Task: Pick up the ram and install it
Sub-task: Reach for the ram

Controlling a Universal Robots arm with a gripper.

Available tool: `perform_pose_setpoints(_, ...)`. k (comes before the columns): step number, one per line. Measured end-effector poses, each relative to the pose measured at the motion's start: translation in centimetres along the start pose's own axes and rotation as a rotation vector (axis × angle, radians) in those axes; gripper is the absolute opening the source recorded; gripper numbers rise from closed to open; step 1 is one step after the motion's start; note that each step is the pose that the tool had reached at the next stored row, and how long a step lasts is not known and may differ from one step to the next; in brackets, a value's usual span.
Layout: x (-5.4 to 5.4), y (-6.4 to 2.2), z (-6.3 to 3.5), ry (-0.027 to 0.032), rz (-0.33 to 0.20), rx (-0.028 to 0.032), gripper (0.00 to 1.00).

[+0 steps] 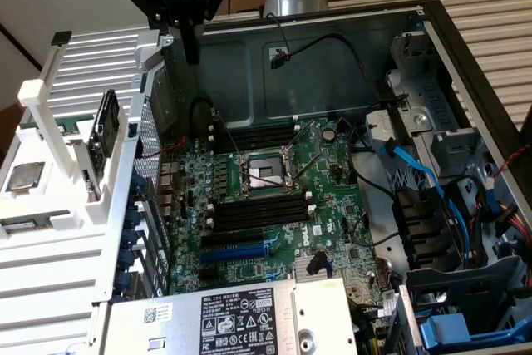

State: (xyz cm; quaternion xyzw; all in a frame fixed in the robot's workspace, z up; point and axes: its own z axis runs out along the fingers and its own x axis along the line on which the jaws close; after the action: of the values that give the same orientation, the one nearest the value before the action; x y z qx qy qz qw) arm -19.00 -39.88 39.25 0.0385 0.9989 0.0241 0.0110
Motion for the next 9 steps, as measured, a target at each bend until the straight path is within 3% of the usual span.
perform_pose_setpoints(1, 0.9, -0.07, -0.02, 0.0, 0.0, 0.0, 0.1)
perform_pose_setpoints(9, 4.3, 0.09, 0.08, 0.0, 0.0, 0.0, 0.1)
